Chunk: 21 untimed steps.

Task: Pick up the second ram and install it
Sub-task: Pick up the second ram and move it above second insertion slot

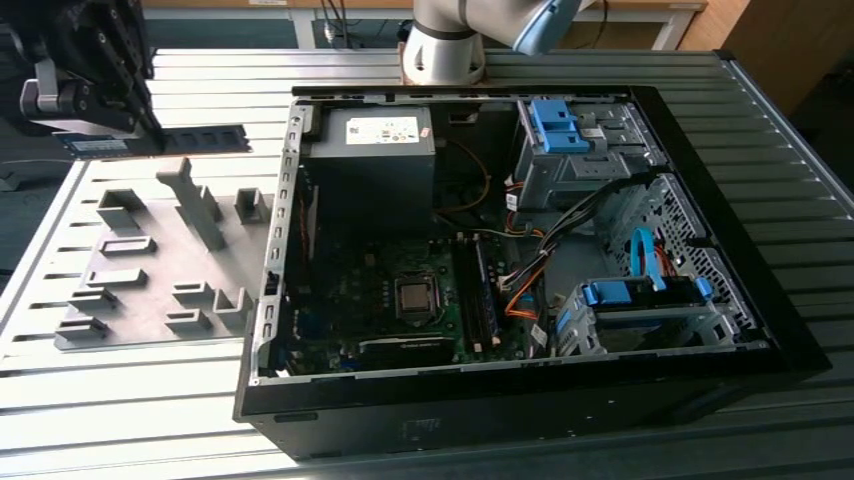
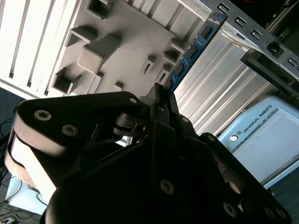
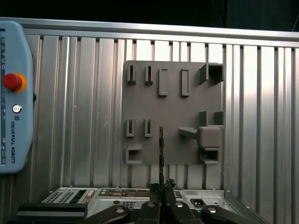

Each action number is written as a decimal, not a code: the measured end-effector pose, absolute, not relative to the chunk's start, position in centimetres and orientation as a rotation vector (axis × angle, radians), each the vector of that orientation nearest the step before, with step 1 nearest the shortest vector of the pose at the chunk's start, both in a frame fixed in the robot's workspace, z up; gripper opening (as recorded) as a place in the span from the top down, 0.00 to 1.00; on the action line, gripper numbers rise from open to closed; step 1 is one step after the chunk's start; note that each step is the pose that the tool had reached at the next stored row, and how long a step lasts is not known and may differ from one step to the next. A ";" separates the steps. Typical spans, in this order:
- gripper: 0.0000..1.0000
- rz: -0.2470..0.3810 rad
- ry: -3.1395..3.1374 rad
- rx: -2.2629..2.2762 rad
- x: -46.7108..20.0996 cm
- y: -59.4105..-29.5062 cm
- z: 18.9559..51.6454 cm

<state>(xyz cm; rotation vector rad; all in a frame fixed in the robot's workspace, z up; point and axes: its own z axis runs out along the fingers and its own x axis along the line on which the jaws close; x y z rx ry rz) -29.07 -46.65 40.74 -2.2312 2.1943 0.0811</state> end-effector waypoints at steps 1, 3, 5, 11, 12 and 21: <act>0.86 0.081 2.194 -2.231 -29.0 -46.6 40.7; 0.86 0.081 2.194 -2.231 -28.8 -46.6 40.7; 0.86 0.081 2.194 -2.231 -28.6 -46.6 40.7; 0.86 0.081 2.194 -2.231 -28.1 -46.6 40.7; 0.86 0.081 2.194 -2.231 -28.0 -46.6 40.7; 0.86 0.081 2.194 -2.231 -27.1 -46.6 40.7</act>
